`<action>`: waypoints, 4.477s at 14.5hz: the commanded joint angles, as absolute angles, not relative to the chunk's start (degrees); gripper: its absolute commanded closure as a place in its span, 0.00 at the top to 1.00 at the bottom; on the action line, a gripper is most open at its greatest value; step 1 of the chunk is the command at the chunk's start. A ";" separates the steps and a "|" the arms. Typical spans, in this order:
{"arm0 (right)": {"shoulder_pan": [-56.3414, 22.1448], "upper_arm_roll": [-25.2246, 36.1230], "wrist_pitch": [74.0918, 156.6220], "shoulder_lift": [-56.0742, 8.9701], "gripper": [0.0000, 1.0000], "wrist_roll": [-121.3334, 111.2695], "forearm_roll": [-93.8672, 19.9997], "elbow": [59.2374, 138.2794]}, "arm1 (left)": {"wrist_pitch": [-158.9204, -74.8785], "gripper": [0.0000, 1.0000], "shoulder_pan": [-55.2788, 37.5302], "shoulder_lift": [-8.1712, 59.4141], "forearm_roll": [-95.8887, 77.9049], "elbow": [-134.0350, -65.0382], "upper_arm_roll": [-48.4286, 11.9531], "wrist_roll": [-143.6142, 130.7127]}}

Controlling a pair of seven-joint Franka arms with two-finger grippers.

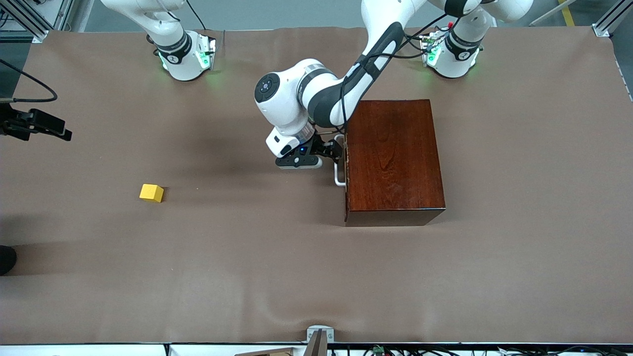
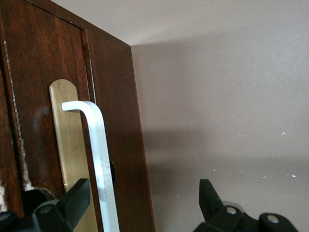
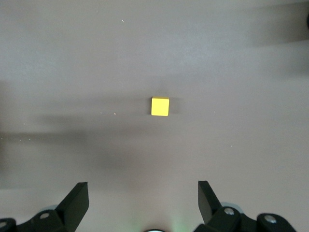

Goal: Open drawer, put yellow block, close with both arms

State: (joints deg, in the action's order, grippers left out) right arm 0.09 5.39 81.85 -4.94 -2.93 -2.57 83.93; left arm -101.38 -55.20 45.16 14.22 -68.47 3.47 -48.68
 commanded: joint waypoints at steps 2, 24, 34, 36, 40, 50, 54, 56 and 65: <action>1.58 5.01 78.67 -5.62 1.00 -3.43 -2.37 83.85 | -100.63 1.00 -55.90 46.14 15.38 -68.38 3.96 -49.74; 2.29 5.01 81.29 -13.27 1.00 -3.43 -2.46 83.58 | -119.97 1.00 -55.81 47.81 6.95 -67.15 3.52 -62.75; 2.46 5.01 88.40 -19.07 1.00 -3.43 -2.72 83.76 | -125.41 1.00 -58.44 48.34 6.77 -67.15 3.52 -63.63; 2.20 5.01 89.03 -19.51 1.00 -3.43 -2.90 83.85 | -126.03 1.00 -58.88 48.60 6.77 -67.15 3.52 -63.63; 2.37 5.01 93.68 -21.62 1.00 -3.43 -2.81 85.51 | -125.95 1.00 -59.24 48.25 6.86 -67.32 3.60 -63.72; 2.81 4.83 110.46 -22.41 1.00 -3.43 -3.25 100.00 | -113.66 1.00 -58.36 37.90 7.29 -67.32 6.41 -62.85; 2.72 4.83 115.21 -22.50 1.00 -3.43 -3.25 104.14 | -102.25 1.00 -52.49 28.94 7.65 -68.12 6.42 -52.86; 2.29 4.75 119.60 -22.41 1.00 -3.43 -3.34 107.47 | -96.79 1.00 -48.54 24.89 7.47 -68.12 6.33 -45.30; 1.06 4.40 137.80 -22.59 1.00 -3.08 -3.69 119.88 | -83.07 1.00 -31.48 14.77 6.86 -68.55 6.15 -27.01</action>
